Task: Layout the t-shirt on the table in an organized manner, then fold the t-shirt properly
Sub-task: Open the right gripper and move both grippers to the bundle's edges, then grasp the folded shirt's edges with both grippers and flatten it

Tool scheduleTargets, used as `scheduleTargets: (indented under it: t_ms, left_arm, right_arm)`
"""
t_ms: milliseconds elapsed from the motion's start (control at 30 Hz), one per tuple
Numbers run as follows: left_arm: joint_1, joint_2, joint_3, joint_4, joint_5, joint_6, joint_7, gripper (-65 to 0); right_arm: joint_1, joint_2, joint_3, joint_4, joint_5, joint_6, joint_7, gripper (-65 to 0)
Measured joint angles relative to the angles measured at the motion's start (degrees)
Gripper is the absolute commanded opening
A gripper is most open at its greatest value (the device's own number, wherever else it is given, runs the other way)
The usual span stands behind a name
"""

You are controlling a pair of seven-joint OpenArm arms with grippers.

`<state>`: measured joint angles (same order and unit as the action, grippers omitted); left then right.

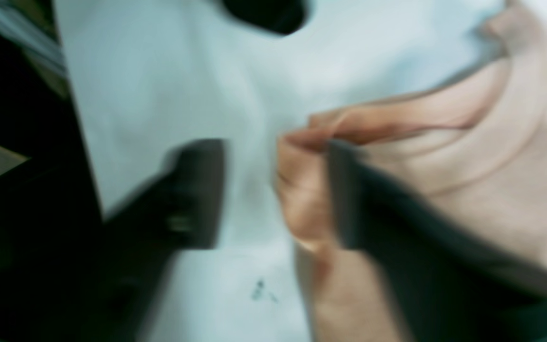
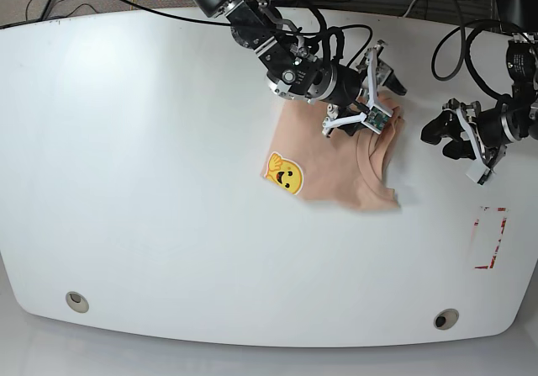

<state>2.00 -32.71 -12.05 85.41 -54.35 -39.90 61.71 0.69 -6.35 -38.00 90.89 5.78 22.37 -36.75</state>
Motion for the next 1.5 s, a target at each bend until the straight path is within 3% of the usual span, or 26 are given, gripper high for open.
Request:
scheduleTargets:
  t_ms: [167, 333, 500, 600, 733, 967, 1300, 1500]
  left_arm:
    - [-0.24, 0.00, 0.00, 0.00, 0.07, 0.00, 0.00, -27.8]
    - [-0.26, 0.00, 0.00, 0.07, -0.17, 0.00, 0.00, -27.8]
    - [-0.22, 0.52, -0.07, 2.34, 0.17, 0.04, 0.44, -27.8]
    - [-0.42, 1.68, 0.92, 5.16, 0.55, 0.31, 0.17, -27.8]
    - [-0.83, 2.49, 6.49, 8.17, -0.26, -0.13, -0.09, -29.4]
    - [-1.70, 4.94, 13.44, 8.98, 0.46, 0.04, 0.20, -46.7]
    - [-1.51, 8.76, 18.36, 9.64, 6.16, -0.02, 0.04, -48.2]
    - [-0.74, 9.35, 19.98, 9.53, 9.88, 0.00, 0.04, -47.9]
  right_arm:
    - [-0.28, 0.11, 0.33, 2.75, 0.39, -4.00, 0.11, -14.3]
    - [-0.17, 0.72, 0.96, 5.99, 0.42, -4.17, 0.39, -14.3]
    - [-0.26, 3.41, 5.33, 7.17, 1.14, -3.37, 0.44, -14.4]
    - [-0.22, 5.18, 9.38, 7.23, 0.39, -4.39, 0.09, -19.7]
    - [1.03, 7.17, 13.88, 7.19, 0.07, -4.33, -0.09, -35.0]
    - [5.01, 7.56, 20.85, 2.97, 0.66, -3.80, 0.48, -57.5]
    - [8.09, 7.76, 21.79, -4.48, 0.42, -3.93, 0.35, -58.7]
    - [8.46, 7.80, 21.81, -8.76, 0.61, -3.34, 5.11, -58.7]
